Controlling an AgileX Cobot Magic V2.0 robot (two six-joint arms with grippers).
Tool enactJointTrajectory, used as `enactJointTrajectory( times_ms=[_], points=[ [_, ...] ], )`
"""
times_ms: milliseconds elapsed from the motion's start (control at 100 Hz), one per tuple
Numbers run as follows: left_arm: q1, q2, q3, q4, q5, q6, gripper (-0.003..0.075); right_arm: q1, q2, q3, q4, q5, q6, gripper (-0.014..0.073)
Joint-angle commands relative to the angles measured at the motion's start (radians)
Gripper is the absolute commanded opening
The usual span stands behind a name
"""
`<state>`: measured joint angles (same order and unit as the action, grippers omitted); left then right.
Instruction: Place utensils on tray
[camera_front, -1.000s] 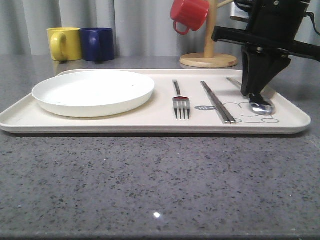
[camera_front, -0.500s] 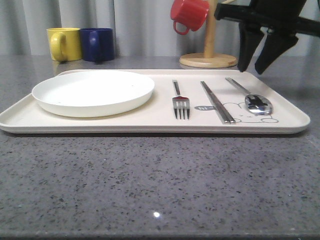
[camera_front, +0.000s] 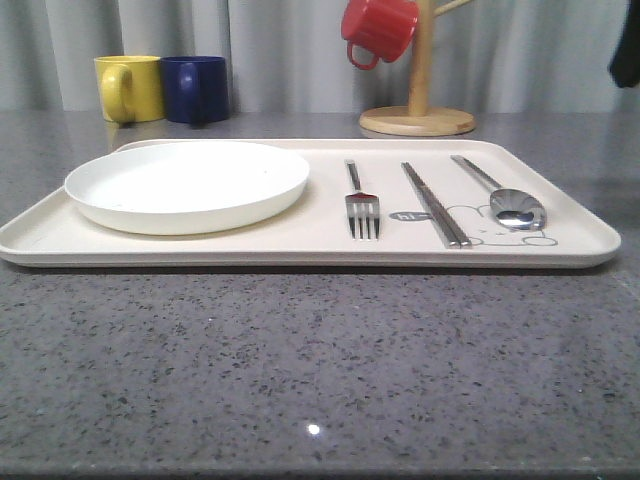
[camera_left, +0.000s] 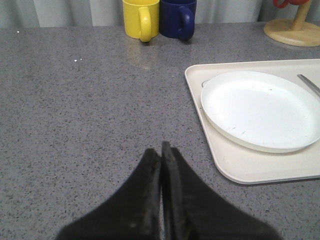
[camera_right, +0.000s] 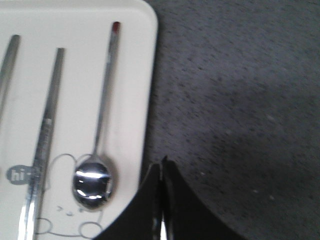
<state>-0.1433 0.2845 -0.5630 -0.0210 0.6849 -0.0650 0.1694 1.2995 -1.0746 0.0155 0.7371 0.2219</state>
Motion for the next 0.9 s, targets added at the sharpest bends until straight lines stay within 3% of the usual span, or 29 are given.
enactJointTrajectory(
  times_ms=[0, 170, 640, 890],
  points=[
    [-0.009, 0.012, -0.026, -0.008, -0.072, -0.008, -0.0019, -0.049, -0.103, 0.052, -0.016, -0.083, -0.014, -0.0063],
    [-0.009, 0.012, -0.026, -0.008, -0.072, -0.008, -0.0019, -0.114, -0.265, 0.238, -0.016, -0.206, -0.014, -0.0063],
    [-0.009, 0.012, -0.026, -0.008, -0.072, -0.008, -0.0019, -0.116, -0.864, 0.707, -0.048, -0.687, -0.014, -0.0063],
    [-0.009, 0.012, -0.026, -0.008, -0.072, -0.008, -0.0019, -0.116, -1.109, 0.81, -0.128, -0.728, -0.015, -0.0063]
  ],
)
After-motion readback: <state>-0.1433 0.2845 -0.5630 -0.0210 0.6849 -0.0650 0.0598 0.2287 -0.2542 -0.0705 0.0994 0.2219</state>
